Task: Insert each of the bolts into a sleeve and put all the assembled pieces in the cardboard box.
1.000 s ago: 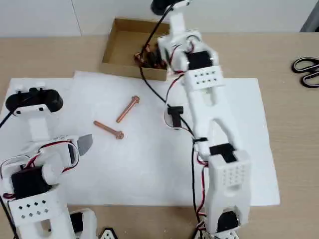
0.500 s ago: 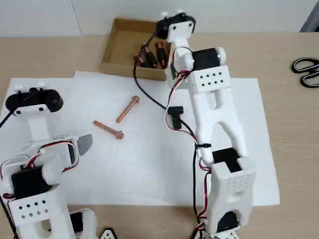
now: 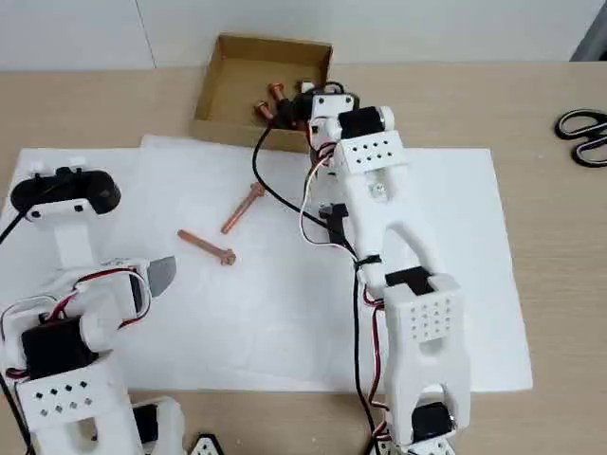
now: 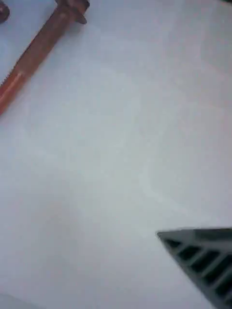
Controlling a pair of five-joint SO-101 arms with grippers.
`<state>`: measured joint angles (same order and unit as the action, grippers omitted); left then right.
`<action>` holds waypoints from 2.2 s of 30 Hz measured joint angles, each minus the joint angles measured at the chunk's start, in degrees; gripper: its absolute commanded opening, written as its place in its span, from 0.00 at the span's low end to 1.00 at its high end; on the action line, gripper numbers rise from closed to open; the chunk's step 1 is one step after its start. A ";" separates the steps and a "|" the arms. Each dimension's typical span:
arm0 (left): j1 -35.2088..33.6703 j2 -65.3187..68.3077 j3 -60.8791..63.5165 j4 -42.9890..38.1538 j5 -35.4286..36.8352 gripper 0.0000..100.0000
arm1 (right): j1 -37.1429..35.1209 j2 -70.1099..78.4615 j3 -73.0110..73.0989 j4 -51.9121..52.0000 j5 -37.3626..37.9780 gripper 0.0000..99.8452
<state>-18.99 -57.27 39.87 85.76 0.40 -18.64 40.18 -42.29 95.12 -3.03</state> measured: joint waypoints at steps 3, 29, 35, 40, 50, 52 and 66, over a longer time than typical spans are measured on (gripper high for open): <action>0.00 0.00 0.00 0.09 0.00 0.31 | 0.00 2.73 0.00 0.00 -0.18 0.10; 0.00 0.00 0.00 0.09 0.00 0.31 | 0.00 7.21 -1.76 0.09 -0.35 0.00; 0.00 0.35 -1.23 2.64 -0.09 0.31 | -0.18 -1.23 -1.14 0.62 -0.35 0.00; 0.00 8.79 -8.09 5.27 -3.16 0.31 | -0.18 -12.31 4.48 0.70 -0.35 0.00; 10.81 43.96 -31.38 5.36 -13.45 0.31 | 0.18 -25.41 12.66 0.88 11.16 0.00; 14.33 52.22 -36.84 5.36 -15.82 0.31 | 1.32 -25.93 13.27 0.97 11.60 0.00; 19.43 104.44 -85.27 4.92 -18.46 0.23 | 9.41 -26.20 13.36 0.97 11.87 0.00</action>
<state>0.44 47.16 -45.41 90.68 -18.07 -9.23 13.98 -28.92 96.09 8.84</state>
